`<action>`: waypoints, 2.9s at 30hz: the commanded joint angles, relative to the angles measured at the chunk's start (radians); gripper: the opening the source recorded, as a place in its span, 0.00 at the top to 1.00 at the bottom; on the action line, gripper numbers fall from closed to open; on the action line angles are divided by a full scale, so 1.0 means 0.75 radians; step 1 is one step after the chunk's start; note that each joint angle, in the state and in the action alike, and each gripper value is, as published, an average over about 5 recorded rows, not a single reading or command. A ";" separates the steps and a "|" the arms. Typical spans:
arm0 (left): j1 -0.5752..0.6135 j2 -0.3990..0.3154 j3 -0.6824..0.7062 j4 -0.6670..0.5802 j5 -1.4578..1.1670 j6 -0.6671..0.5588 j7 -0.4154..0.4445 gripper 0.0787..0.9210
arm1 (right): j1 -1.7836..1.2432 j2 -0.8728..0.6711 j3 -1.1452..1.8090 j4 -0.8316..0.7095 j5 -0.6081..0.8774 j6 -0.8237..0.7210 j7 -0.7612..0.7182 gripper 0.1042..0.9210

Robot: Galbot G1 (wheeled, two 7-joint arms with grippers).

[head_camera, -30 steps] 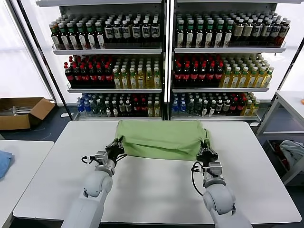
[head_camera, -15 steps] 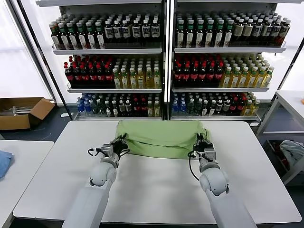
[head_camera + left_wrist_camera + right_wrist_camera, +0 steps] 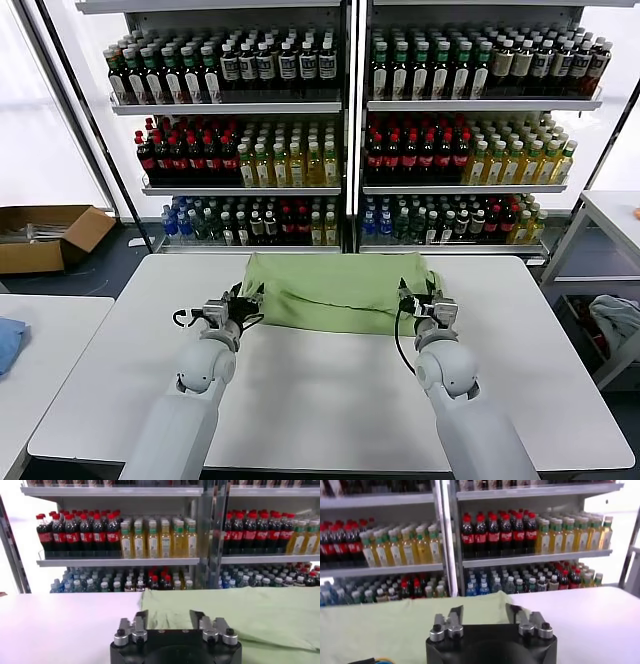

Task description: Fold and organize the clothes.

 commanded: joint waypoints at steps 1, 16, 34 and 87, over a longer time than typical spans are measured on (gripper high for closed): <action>0.157 0.011 -0.004 -0.256 -0.016 0.098 -0.031 0.27 | -0.133 -0.012 0.041 0.175 0.050 -0.046 0.100 0.14; 0.198 0.021 -0.013 -0.197 0.002 0.084 -0.025 0.12 | -0.402 -0.073 0.173 0.308 -0.049 -0.076 0.075 0.12; -0.028 0.036 0.027 0.124 0.019 0.043 -0.025 0.12 | -0.273 -0.057 0.108 0.076 -0.106 -0.103 0.055 0.12; 0.873 0.182 -0.075 -0.920 0.085 0.056 -0.060 0.97 | -0.923 -0.006 0.162 0.750 -0.335 0.005 0.019 1.00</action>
